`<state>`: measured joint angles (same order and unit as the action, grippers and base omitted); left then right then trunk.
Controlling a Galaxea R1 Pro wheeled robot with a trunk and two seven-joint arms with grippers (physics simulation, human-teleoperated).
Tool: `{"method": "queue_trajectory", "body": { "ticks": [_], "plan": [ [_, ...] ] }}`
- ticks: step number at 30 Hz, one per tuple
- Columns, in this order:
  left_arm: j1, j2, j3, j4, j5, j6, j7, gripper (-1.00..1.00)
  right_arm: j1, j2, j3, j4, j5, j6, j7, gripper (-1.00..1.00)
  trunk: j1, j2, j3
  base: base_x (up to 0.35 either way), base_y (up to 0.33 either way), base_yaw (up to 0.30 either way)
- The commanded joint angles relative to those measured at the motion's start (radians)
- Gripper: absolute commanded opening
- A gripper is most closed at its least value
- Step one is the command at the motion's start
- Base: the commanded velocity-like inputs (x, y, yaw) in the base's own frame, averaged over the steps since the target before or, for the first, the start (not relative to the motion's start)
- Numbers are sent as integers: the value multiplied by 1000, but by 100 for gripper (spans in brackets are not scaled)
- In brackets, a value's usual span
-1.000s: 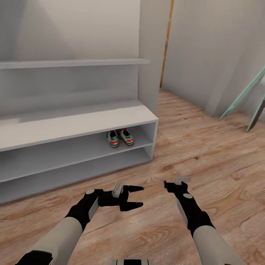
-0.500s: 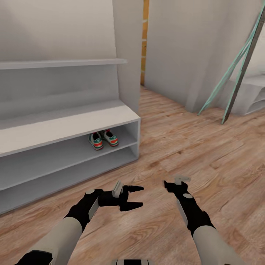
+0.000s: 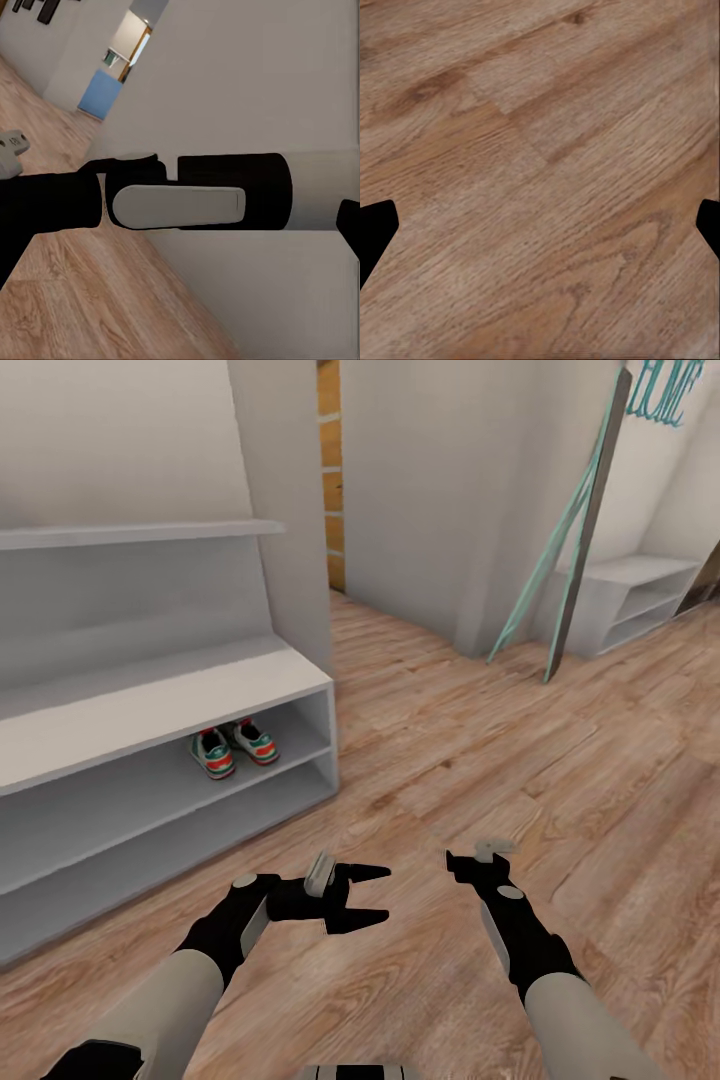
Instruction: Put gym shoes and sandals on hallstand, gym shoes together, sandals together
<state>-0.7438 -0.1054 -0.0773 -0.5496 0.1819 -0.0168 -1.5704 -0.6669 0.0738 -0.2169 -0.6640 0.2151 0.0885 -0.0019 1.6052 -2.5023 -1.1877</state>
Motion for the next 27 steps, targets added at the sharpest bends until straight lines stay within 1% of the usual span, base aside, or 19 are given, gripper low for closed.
{"method": "queue_trajectory", "body": {
  "ticks": [1,6,17,25,27],
  "plan": [
    [0,1,-6,0,8,-2,0,100,0,1,-4,-2,10,5,0,100,0,0,-1,0,0,-291],
    [0,1,-6,0,8,-2,0,100,0,1,-4,-2,10,6,0,100,0,0,-1,0,0,-291],
    [0,0,-6,0,8,-2,0,100,0,1,-4,-2,10,6,0,100,-5,2,42,0,0,-291],
    [0,0,-6,0,8,-2,0,100,0,1,-4,-2,10,6,0,100,-36,58,67,0,0,-289],
    [0,0,-6,0,8,-2,0,100,0,1,-4,-2,10,5,0,100,-43,72,73,0,0,-171]
  ]
}}
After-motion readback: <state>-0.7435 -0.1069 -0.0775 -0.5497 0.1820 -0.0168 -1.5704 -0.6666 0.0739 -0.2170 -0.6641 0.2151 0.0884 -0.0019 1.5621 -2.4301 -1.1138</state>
